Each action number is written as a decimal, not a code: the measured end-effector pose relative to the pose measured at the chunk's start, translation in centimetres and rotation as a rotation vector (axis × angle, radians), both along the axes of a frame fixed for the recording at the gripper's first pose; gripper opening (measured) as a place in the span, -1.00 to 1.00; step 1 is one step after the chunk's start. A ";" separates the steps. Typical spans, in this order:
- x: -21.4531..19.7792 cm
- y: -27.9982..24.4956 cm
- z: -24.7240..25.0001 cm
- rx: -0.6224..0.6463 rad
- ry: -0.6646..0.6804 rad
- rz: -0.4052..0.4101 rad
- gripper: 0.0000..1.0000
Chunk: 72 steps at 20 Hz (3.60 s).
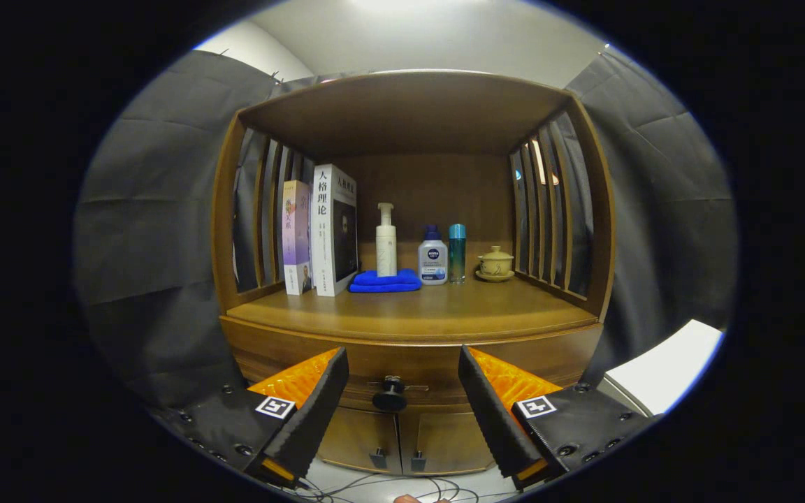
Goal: Pull open the drawer, take out the items inside it, and place them on the countertop above the cabinet.
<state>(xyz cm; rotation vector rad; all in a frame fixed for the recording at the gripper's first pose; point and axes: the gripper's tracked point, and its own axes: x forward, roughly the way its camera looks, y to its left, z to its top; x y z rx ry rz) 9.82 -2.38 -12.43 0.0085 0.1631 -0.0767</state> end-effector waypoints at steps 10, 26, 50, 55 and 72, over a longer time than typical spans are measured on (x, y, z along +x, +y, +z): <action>2.2 2.9 -2.6 -0.076 0.028 0.048 0.97; 5.4 0.6 -9.0 -0.037 0.149 0.006 0.95; 5.9 1.4 -10.7 -0.061 0.222 0.026 -0.43; 3.8 1.6 -10.6 -0.075 0.219 0.028 -0.44; -7.4 2.9 -10.1 -0.063 0.195 0.098 -0.44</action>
